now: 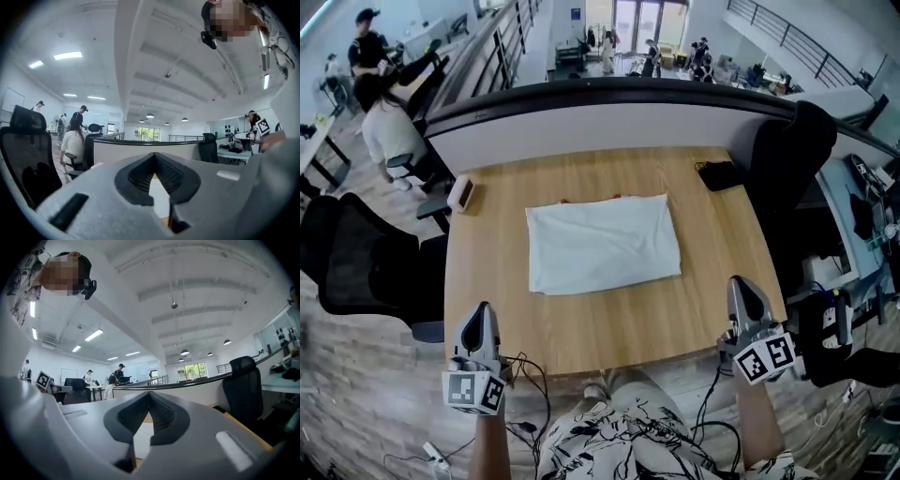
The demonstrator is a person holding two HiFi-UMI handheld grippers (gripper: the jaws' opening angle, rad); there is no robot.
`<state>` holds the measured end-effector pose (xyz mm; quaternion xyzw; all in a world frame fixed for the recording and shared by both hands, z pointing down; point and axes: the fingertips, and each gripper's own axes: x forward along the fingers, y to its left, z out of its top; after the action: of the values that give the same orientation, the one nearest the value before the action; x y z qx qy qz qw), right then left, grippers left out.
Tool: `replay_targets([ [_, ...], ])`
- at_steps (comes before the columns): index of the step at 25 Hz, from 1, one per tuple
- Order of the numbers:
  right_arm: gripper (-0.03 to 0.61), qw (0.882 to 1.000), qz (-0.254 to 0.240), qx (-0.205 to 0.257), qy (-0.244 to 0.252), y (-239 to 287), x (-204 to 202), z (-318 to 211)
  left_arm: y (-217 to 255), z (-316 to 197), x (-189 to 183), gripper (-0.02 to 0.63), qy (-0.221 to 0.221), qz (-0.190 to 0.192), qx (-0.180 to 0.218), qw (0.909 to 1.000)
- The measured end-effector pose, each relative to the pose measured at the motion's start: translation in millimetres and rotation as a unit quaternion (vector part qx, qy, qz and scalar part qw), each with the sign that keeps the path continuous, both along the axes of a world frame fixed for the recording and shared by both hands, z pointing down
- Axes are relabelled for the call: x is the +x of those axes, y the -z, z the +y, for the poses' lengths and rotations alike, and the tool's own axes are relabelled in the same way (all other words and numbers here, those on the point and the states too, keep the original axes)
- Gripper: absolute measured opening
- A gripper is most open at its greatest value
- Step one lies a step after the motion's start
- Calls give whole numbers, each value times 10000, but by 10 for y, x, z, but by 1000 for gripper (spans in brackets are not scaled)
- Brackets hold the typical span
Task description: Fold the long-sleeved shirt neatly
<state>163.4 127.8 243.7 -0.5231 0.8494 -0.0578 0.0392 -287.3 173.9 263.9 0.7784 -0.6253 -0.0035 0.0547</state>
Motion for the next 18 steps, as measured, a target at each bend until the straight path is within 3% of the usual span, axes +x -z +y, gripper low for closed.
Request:
replay_targets([
  [5,12,9979,453,386,-247,377,53,535,499,496,91,3,-237,-175,410,9987],
  [8,11,9978,247,557,-250,602,83,801,712,797,266,3,-490,-460,622,9958],
  [12,11,9967,-74,760,-258,774,184,1133,853,1190,304,3,-116,-386,724,9966],
  [18,9,9962,-33,828,-273,782,459,1459,890,1700,454,2,499,-475,765,9947],
])
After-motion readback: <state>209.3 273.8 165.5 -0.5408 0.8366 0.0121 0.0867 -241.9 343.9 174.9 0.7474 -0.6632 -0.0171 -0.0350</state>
